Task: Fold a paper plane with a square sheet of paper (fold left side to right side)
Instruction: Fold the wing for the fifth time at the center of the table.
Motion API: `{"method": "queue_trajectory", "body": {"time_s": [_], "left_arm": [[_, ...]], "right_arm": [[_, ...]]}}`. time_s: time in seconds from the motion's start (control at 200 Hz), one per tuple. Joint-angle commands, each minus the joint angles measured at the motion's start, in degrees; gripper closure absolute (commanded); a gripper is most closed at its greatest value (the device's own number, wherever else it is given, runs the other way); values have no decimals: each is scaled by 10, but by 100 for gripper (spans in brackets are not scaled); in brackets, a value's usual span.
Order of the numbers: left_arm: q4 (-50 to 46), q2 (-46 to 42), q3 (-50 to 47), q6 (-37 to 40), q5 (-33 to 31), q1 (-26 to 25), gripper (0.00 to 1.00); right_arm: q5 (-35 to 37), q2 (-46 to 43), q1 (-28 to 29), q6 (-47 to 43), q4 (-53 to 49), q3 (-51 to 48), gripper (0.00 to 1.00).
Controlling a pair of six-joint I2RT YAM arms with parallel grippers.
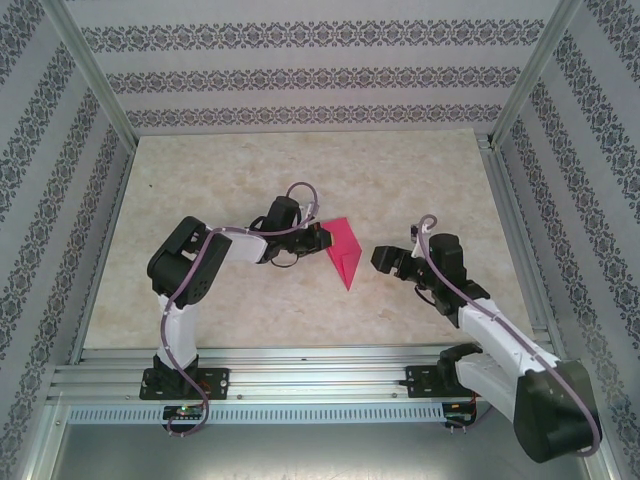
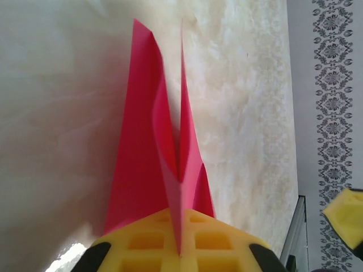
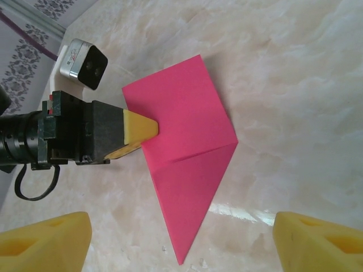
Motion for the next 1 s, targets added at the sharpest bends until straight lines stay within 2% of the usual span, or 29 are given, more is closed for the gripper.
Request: {"method": "queue_trajectory", "body": {"time_s": [0.0,0.16,0.355,0.5,0.849,0.994], "left_arm": [[23,-42,-21,39,26,-1,100],[16,-83,-52,67,52,4,100],[10,-109,-75,87,95,13,100],[4,-114,-75,97,119,16,100],[10,-103,-71,96,139,17,100],[6,-101,-69,98,141,18,100]], "right_arm": [[-103,77,-17,20,117,13,20],[-196,233,-31,52,257,39,32],[-240,363,-33,102,387,64,40],[-261,411,-33,148,482,61,43],[-297,502,-31,257,669,47,59],[-297,524,-28,275,702,45,64]]}}
